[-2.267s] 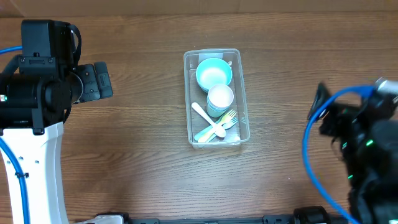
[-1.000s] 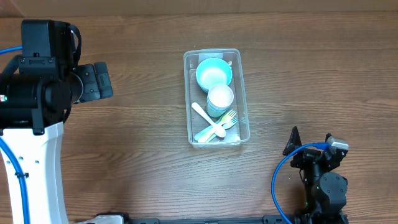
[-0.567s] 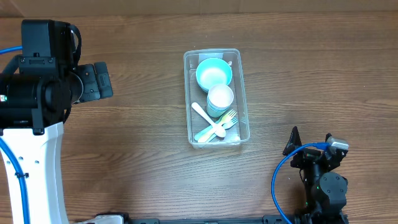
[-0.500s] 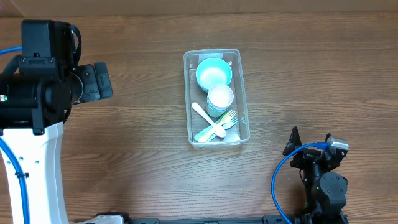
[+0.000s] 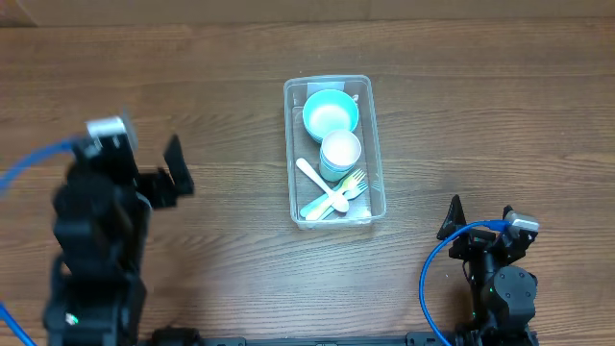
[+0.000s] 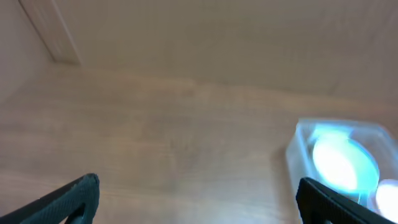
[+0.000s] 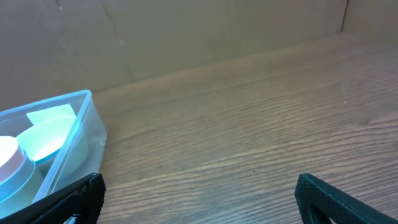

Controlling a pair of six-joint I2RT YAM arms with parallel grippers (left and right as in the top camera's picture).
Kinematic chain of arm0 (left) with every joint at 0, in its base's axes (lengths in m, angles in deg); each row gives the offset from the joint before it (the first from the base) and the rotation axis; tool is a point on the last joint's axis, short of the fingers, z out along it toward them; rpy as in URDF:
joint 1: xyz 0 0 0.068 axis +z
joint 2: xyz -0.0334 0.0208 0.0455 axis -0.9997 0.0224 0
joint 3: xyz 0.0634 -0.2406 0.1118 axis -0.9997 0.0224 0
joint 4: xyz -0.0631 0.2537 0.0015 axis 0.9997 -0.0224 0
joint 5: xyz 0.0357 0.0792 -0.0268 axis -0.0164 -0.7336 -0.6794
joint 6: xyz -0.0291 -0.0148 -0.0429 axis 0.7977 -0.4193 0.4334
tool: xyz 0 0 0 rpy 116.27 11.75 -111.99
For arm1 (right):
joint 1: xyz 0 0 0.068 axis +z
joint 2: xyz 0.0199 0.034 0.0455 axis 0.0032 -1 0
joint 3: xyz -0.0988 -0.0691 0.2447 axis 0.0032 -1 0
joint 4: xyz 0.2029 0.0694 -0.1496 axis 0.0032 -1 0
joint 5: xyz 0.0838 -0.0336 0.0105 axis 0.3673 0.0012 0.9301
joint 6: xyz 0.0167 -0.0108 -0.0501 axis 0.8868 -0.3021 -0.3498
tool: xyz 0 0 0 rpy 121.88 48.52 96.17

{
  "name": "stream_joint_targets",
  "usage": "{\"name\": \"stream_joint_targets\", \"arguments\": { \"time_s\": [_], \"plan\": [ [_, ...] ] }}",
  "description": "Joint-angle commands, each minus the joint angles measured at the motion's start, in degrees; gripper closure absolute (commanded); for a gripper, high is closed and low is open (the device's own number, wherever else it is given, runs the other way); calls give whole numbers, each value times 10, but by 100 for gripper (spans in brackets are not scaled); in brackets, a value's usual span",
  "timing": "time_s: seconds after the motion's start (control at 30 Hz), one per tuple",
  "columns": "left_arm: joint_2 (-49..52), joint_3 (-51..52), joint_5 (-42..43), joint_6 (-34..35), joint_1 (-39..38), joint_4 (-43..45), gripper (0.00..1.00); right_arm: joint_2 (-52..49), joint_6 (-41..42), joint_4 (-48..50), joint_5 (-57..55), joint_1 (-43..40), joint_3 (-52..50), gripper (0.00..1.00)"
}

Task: Pack container

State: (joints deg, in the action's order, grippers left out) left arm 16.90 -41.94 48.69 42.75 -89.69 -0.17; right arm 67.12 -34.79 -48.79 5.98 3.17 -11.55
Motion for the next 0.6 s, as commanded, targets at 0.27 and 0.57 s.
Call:
{"name": "stream_joint_targets", "arguments": {
  "time_s": [0.27,0.57],
  "plan": [
    [-277,374,46,-10,6,103,0,7,0,4,2,-3,-2,0],
    [-405,456,46,-5,6,102,0,7,0,4,2,-3,-2,0]
  ]
}}
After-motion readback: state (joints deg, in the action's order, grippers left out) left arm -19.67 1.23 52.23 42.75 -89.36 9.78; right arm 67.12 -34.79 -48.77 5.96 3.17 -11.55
